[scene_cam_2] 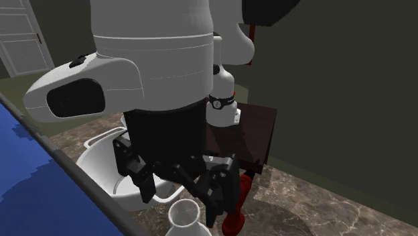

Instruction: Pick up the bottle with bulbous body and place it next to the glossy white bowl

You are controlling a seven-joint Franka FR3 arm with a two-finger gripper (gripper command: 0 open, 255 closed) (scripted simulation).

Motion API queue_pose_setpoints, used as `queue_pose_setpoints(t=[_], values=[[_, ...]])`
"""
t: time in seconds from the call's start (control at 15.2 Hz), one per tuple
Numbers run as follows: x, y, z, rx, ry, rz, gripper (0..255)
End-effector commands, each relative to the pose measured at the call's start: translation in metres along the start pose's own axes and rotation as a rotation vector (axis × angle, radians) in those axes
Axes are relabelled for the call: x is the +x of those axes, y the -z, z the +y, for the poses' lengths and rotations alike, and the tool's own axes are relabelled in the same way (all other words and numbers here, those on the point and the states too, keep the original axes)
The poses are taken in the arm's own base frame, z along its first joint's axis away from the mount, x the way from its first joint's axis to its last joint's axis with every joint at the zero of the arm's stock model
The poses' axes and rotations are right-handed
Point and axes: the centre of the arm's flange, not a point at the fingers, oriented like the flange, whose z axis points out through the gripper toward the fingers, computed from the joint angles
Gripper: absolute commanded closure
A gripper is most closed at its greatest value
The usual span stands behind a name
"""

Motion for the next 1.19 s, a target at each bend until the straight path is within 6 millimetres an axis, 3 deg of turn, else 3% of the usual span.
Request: queue_pose_setpoints(t=[0.0, 0.33, 0.86, 0.92, 1.12], values=[[0.002, -0.021, -0.004, -0.002, 0.004, -0.021, 0], [0.002, -0.051, -0.004, -0.002, 0.004, -0.021, 0], [0.002, -0.051, -0.004, -0.002, 0.004, -0.021, 0], [0.007, -0.055, -0.005, -0.003, 0.004, -0.021, 255], [0.015, -0.054, -0.009, -0.003, 0.004, -0.021, 255]])
